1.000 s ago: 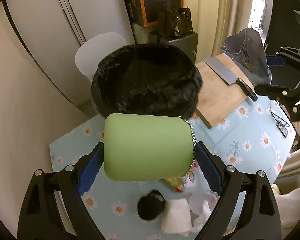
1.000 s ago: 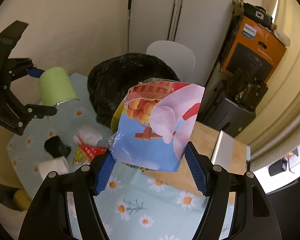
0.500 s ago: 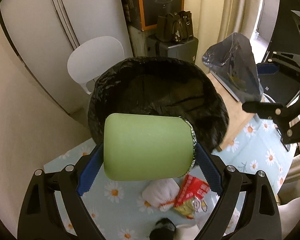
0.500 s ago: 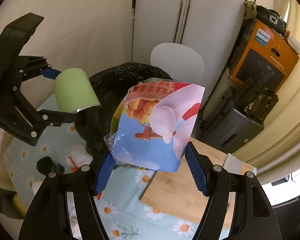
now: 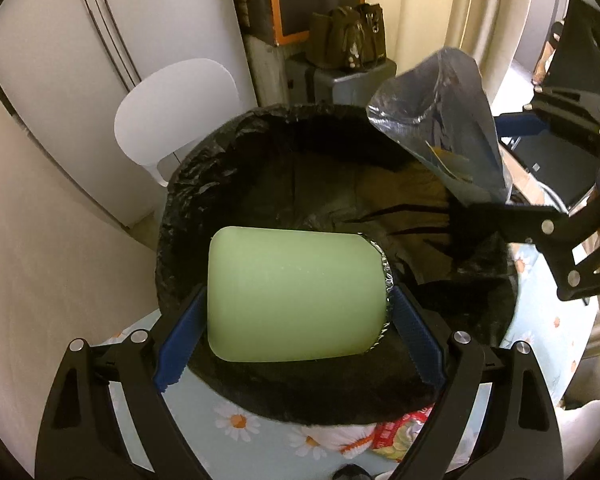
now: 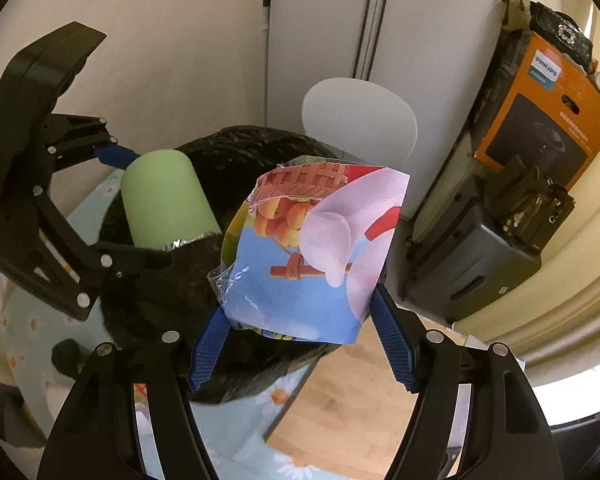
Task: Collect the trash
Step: 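Open both tools to drop the green cup and snack bag into the bin, then grasp the black cup with the left tool while the right tool grasps the clear plastic cup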
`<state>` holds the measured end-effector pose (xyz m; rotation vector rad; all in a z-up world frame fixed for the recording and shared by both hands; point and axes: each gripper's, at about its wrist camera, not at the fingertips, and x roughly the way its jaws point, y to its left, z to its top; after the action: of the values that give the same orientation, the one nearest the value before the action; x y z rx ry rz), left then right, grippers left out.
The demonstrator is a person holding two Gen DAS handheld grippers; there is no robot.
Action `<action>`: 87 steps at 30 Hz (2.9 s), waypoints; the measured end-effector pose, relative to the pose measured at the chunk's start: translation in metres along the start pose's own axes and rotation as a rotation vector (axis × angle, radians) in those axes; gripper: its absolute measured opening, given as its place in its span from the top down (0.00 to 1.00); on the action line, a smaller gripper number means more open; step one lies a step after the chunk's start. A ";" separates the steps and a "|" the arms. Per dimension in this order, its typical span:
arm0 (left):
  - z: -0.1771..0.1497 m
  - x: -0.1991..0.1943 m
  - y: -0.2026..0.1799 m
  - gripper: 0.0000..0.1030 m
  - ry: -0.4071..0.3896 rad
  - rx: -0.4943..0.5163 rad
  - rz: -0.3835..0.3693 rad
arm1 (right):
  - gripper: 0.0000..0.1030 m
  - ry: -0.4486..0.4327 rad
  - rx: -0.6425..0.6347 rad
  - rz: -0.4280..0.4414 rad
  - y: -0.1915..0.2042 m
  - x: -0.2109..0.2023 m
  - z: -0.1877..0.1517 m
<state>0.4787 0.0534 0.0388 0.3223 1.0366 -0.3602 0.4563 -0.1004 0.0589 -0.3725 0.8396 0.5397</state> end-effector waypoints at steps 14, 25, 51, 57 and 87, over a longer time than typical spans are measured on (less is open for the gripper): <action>-0.009 -0.016 0.000 0.06 -0.060 -0.009 0.069 | 0.15 -0.087 -0.014 -0.052 -0.004 -0.010 0.001; -0.055 -0.065 0.002 0.06 -0.197 -0.197 0.166 | 0.15 -0.082 0.051 -0.057 -0.001 -0.043 -0.031; -0.181 -0.074 -0.011 0.06 -0.067 -0.399 0.223 | 0.14 -0.028 0.099 0.059 0.053 -0.076 -0.096; -0.206 -0.062 -0.012 0.06 -0.050 -0.439 0.169 | 0.14 0.016 0.090 0.124 0.068 -0.062 -0.109; -0.275 0.013 -0.018 0.06 0.111 -0.511 -0.016 | 0.14 0.269 -0.079 0.428 0.146 0.031 -0.160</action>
<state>0.2638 0.1521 -0.1039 -0.1270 1.2003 -0.0829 0.2923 -0.0557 -0.0786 -0.3425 1.1708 0.9357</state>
